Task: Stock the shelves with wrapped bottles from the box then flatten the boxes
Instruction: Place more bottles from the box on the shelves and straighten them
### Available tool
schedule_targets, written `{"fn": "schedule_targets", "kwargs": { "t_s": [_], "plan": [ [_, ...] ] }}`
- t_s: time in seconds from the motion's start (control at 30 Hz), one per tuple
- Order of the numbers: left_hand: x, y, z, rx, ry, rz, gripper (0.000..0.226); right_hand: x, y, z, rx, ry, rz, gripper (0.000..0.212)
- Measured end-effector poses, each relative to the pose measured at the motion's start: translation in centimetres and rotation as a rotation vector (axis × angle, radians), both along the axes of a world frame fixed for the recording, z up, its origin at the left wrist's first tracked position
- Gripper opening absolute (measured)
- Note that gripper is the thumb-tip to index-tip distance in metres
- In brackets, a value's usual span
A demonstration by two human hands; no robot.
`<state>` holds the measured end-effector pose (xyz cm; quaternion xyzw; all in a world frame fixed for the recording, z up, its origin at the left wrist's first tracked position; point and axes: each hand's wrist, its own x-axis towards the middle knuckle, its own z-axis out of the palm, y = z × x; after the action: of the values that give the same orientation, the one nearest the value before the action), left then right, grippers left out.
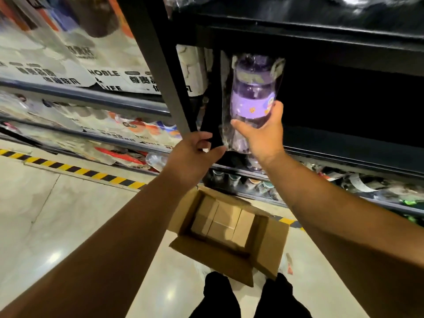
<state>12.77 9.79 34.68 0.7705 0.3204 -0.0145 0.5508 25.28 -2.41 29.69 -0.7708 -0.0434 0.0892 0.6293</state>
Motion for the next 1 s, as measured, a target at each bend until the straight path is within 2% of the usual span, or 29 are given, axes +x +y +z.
{"fn": "schedule_targets", "kwargs": {
  "t_s": [0.13, 0.23, 0.4, 0.6, 0.73, 0.8, 0.9, 1.0],
  "plan": [
    [-0.3, 1.3, -1.1, 0.007, -0.043, 0.027, 0.035, 0.7, 2.3, -0.9, -0.021, -0.021, -0.114, 0.071],
    [-1.2, 2.6, -1.6, 0.101, -0.036, 0.077, 0.027, 1.0, 3.4, -1.0, -0.025, -0.075, -0.168, 0.065],
    [-0.8, 3.6, -1.5, 0.039, -0.041, 0.180, 0.027, 2.5, 4.7, -1.5, -0.029, -0.086, -0.190, 0.066],
    [-0.1, 3.8, -2.3, 0.023, -0.087, 0.185, 0.035, 3.0, 6.2, -3.1, -0.236, -0.044, -0.128, 0.071],
    [0.2, 3.8, -2.6, 0.004, -0.119, 0.189, 0.034, 2.7, 6.5, -2.6, -0.408, -0.051, -0.141, 0.072],
    [0.2, 3.8, -2.6, -0.007, -0.131, 0.193, 0.032, 2.6, 6.7, -2.8, -0.425, -0.028, -0.127, 0.074],
    [0.1, 3.8, -2.5, 0.000, -0.121, 0.168, 0.032, 2.9, 7.2, -3.0, -0.490, 0.001, -0.103, 0.075],
    [-0.5, 3.9, -2.4, 0.011, -0.086, 0.104, 0.039, 3.6, 7.6, -2.4, -0.661, 0.043, -0.054, 0.080]
  ]
}}
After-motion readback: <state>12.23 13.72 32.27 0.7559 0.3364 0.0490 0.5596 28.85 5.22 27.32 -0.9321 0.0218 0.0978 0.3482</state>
